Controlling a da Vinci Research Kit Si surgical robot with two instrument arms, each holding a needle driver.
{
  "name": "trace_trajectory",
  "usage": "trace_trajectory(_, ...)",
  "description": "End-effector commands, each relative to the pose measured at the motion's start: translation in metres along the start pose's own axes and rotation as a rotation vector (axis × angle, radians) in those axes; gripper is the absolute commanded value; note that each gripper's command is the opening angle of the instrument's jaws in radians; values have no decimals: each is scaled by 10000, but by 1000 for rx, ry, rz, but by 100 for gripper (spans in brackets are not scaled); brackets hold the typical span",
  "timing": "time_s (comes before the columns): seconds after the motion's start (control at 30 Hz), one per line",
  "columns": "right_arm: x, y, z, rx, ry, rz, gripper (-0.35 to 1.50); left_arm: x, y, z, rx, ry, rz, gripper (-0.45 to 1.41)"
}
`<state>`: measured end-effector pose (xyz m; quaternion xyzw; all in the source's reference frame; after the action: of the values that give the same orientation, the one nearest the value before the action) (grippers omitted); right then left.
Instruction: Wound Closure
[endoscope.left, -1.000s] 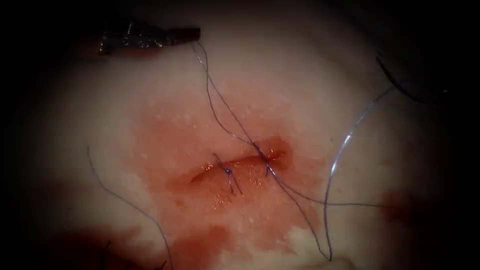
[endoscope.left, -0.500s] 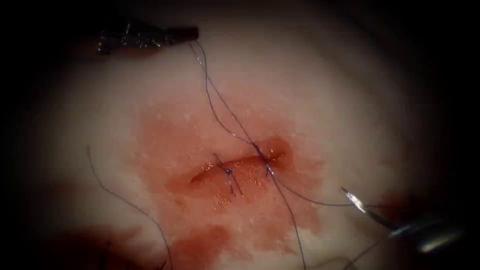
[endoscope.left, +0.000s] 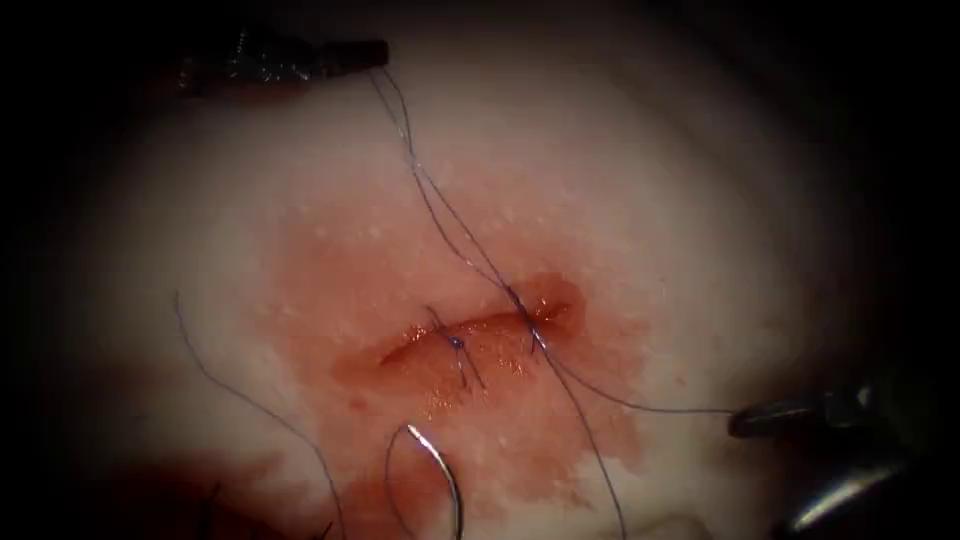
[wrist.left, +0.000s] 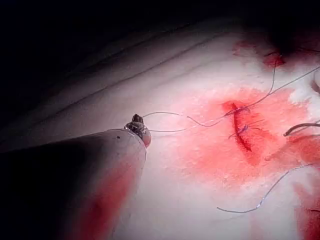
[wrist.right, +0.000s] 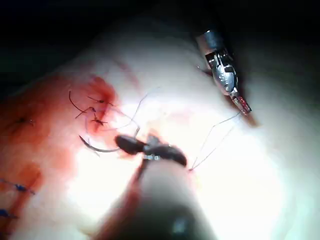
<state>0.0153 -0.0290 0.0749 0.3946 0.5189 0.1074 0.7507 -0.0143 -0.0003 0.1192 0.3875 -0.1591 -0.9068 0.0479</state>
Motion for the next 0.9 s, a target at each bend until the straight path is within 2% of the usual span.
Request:
trace_trajectory(0.03,-3,15,5,-16,1,0,133,0,-1,8,4,0,0,-45)
trace_trajectory(0.1,-5,21,6,-40,5,1,133,0,0,8,4,0,1,-45)
trace_trajectory(0.17,-24,49,22,-101,-1,2,133,0,-1,7,3,1,6,-45)
trace_trajectory(0.23,-29,54,27,-109,-11,5,133,0,-1,6,3,2,6,-45)
trace_trajectory(0.3,-44,69,45,-133,-42,30,133,-1,-2,5,2,3,6,-45)
trace_trajectory(0.43,-51,78,64,-156,-59,47,135,-1,-2,6,2,3,6,-45)
trace_trajectory(0.8,-36,90,91,-191,-53,58,133,2,-4,4,7,2,8,-45)
trace_trajectory(0.9,-26,92,108,-205,-60,11,133,1,-3,4,7,2,9,-45)
